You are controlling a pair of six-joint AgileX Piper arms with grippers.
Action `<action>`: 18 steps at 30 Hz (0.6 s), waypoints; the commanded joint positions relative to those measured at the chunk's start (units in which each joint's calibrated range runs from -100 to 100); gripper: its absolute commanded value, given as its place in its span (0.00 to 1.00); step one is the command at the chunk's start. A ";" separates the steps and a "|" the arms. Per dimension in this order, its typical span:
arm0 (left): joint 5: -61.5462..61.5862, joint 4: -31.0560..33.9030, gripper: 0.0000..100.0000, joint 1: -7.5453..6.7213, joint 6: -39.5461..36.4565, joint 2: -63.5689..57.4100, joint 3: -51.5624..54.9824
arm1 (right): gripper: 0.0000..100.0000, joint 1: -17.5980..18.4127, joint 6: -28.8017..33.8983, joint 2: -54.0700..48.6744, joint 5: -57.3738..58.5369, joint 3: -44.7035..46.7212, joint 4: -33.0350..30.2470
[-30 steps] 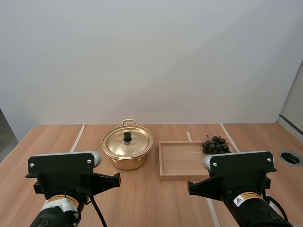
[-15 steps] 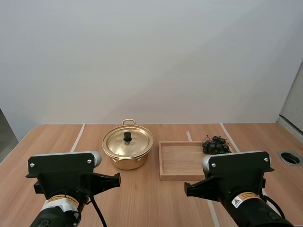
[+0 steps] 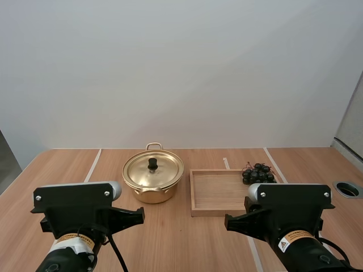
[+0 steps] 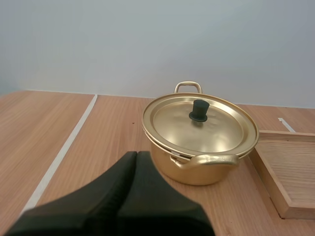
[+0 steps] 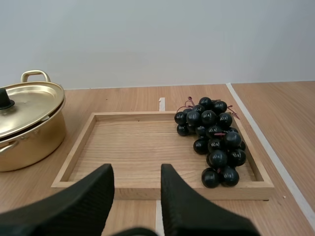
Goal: Open the pot, put the pineapple inside, and close it
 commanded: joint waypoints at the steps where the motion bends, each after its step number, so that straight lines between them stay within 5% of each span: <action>1: 0.01 -0.82 0.00 0.10 -0.40 -0.41 0.13 | 0.50 -0.20 0.09 -0.34 -1.09 0.18 -1.00; 9: 0.01 -0.82 0.00 0.10 -0.40 -0.41 0.13 | 0.01 -0.20 -1.39 -0.34 -1.09 0.18 -1.11; 18: 0.01 -0.82 0.00 0.10 -0.40 -0.41 0.13 | 0.00 -0.20 -3.30 -0.34 -1.09 0.18 -1.11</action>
